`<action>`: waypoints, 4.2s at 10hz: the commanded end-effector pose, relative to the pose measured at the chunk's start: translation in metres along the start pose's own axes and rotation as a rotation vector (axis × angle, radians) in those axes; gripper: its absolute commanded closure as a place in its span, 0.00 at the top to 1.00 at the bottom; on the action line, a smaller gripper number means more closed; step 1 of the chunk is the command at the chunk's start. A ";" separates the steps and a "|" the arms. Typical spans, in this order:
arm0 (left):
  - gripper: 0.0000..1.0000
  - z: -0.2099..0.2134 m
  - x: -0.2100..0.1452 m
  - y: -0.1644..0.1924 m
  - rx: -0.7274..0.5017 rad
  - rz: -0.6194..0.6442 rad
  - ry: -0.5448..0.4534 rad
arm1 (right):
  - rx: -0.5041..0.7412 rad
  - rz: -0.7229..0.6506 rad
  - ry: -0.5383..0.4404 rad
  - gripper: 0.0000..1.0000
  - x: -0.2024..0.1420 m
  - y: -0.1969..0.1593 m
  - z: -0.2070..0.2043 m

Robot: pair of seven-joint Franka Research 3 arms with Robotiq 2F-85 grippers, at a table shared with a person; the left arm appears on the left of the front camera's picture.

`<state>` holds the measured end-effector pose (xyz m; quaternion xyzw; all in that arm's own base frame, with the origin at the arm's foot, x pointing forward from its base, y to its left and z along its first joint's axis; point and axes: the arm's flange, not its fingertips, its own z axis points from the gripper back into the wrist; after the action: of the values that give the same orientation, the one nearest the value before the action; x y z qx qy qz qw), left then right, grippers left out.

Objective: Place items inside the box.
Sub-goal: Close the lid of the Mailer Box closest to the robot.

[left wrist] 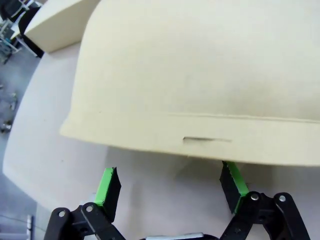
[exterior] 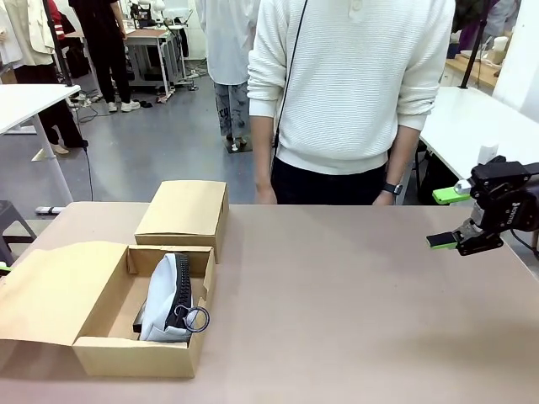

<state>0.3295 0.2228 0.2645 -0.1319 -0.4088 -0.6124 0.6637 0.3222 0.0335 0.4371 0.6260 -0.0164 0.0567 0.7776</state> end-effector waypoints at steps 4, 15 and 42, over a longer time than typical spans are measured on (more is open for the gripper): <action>1.00 -0.015 0.024 -0.012 0.058 0.056 -0.229 | 0.005 -0.003 0.004 1.00 -0.002 0.002 0.001; 1.00 -0.047 0.225 -0.073 -0.018 0.340 -0.556 | 0.005 -0.003 0.004 1.00 -0.002 0.002 0.001; 1.00 -0.091 0.247 -0.044 -0.257 0.359 -0.626 | 0.005 -0.003 0.004 1.00 -0.002 0.002 0.001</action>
<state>0.3818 -0.0271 0.3367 -0.4497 -0.4472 -0.5149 0.5767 0.3221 0.0334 0.4372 0.6258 -0.0162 0.0568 0.7777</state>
